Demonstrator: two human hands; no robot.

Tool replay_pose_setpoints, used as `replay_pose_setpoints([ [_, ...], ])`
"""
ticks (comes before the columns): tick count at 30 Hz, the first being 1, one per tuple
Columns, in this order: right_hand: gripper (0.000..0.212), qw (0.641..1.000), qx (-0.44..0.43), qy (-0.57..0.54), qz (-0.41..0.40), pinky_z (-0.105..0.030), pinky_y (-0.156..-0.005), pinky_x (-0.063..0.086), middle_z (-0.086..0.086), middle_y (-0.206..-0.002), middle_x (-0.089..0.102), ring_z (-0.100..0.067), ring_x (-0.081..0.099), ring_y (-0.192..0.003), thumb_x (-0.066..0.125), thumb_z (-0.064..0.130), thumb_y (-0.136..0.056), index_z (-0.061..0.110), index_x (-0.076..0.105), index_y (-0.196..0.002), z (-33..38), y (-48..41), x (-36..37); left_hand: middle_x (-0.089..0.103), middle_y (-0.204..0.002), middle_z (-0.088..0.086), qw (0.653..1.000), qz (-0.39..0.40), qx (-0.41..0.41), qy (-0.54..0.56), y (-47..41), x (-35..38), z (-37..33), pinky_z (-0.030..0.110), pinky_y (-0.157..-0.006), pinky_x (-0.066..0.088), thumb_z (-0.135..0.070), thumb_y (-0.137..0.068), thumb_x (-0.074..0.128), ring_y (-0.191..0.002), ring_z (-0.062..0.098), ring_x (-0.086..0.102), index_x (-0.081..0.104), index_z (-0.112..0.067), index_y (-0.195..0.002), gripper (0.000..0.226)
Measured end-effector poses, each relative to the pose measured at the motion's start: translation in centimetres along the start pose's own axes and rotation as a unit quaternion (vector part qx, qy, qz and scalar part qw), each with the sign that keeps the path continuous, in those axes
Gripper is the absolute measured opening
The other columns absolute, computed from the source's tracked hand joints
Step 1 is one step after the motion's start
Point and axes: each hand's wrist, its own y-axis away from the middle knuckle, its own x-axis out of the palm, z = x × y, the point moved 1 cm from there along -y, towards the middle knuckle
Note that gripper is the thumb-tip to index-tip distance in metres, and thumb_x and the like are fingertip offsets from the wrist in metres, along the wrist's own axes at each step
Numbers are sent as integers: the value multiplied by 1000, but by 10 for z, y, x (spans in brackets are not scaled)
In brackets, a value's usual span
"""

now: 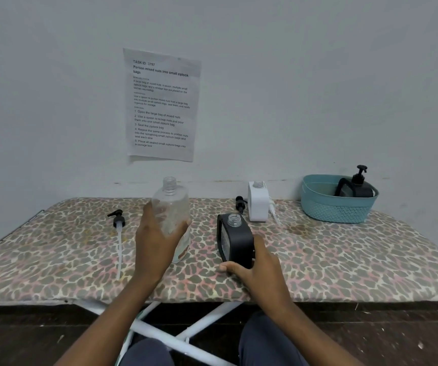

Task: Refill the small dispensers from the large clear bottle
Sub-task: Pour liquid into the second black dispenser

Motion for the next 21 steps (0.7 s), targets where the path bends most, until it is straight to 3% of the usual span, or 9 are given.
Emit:
replay_pose_setpoints([
  [6, 59, 999, -7, 15, 33, -31, -89, 55, 16, -116, 66, -4, 62, -107, 81, 58, -84, 34, 50, -128, 4, 2, -2, 56, -135, -11, 999, 26, -34, 10, 9, -9, 2, 15, -88, 46, -67, -75, 81, -121, 7, 56, 34, -30, -156, 101],
  [9, 52, 998, -3, 19, 55, -30, -91, 53, 14, -118, 65, -6, 61, -109, 80, 53, -87, 33, 54, -128, 7, 1, -7, 47, -147, 2, 998, 1, -41, -40, 16, -17, 3, 34, -100, 44, -67, -75, 82, -132, 17, 46, 29, -24, -158, 107],
  [12, 46, 997, 16, 34, 73, -31, -88, 54, 10, -117, 64, -9, 62, -106, 80, 45, -90, 30, 56, -126, 10, 2, -12, 41, -134, 3, 994, -67, 21, -89, 26, -23, -6, 35, -100, 39, -60, -79, 83, -123, 24, 42, 39, -18, -142, 88],
  [15, 36, 996, 29, 43, 75, -16, -69, 52, 10, -108, 64, -3, 64, -92, 82, 37, -91, 31, 55, -114, 14, 4, -13, 38, -115, -4, 989, -87, 107, -56, 41, -21, -24, 13, -89, 37, -54, -89, 79, -98, 13, 41, 45, -20, -121, 58],
  [18, 30, 996, 40, 32, 71, -15, -57, 52, 11, -99, 67, -2, 69, -80, 82, 26, -90, 28, 59, -109, 18, 9, -11, 40, -99, -14, 988, -17, 153, -12, 58, -8, -39, 12, -74, 43, -49, -92, 74, -83, 8, 48, 45, -30, -112, 40],
  [21, 27, 995, 52, 31, 77, -11, -52, 50, 11, -86, 67, 11, 68, -73, 79, 14, -92, 31, 58, -98, 21, 13, -6, 53, -107, -20, 992, 73, 102, 32, 75, 11, -42, 16, -79, 50, -54, -90, 75, -97, 8, 61, 53, -32, -122, 45],
])
